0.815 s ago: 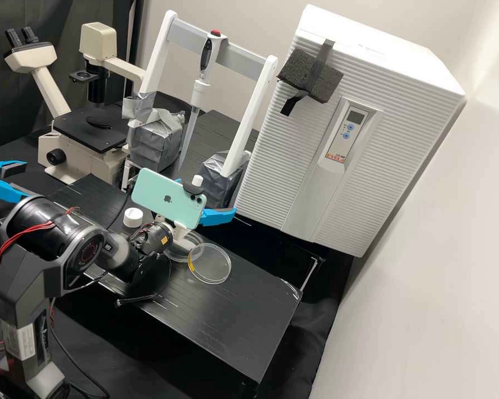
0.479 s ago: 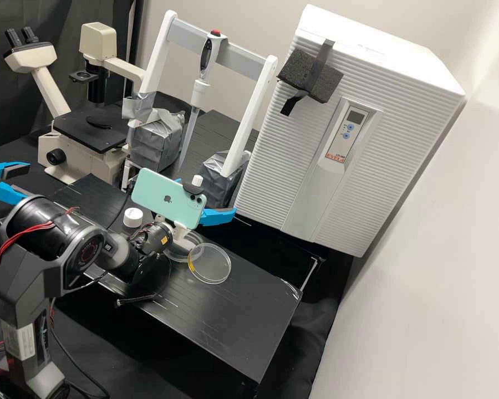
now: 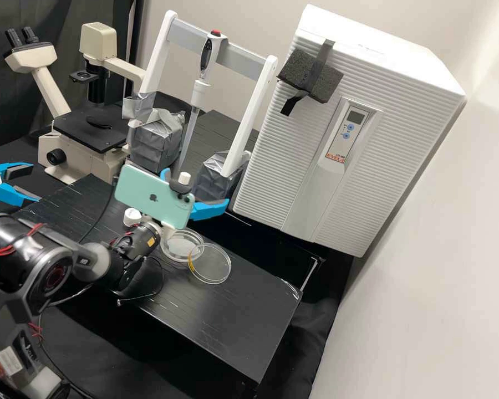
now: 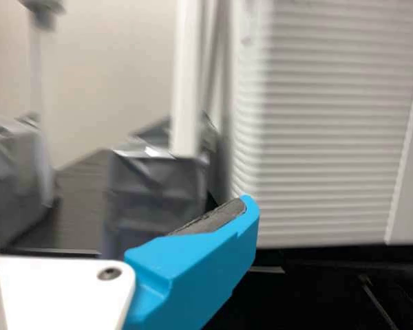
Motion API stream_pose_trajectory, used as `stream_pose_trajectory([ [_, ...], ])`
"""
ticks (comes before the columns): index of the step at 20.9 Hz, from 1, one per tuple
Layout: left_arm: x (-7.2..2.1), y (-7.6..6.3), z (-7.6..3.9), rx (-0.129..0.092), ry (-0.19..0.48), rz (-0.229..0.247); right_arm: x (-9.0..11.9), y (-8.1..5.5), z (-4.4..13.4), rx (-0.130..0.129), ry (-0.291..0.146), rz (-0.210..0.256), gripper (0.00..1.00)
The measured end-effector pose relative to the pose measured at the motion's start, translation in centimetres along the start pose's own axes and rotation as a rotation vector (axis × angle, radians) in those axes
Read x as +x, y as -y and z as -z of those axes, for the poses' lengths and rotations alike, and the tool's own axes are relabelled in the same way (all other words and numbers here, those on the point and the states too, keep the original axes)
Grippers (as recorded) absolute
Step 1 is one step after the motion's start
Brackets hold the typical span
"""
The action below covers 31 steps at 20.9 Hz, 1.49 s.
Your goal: Close the bottle
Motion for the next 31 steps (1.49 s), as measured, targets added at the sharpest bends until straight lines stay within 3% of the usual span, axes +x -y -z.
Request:
stream_pose_trajectory([
  [4, 0.25, -0.1, -0.1, 0.004, 0.009, 0.0, -1.9, 1.3, 1.1, -0.01, -0.077, 0.049, 1.0],
  [8, 0.32, 0.0, -0.2, 0.006, 0.016, 0.002, -3.8, 3.1, 0.6, -0.019, -0.072, 0.14, 1.0],
  [12, 0.32, 0.0, -0.2, 0.006, 0.016, 0.002, -5.0, 4.0, -0.1, -0.018, -0.046, 0.185, 1.0],
  [19, 0.32, 0.0, -0.2, 0.006, 0.016, 0.002, -6.2, 4.7, -0.9, -0.019, -0.013, 0.222, 1.0],
  [31, 0.58, -0.4, -0.1, 0.015, 0.019, -0.01, -7.4, 5.1, -0.8, -0.026, -0.048, 0.241, 1.0],
])
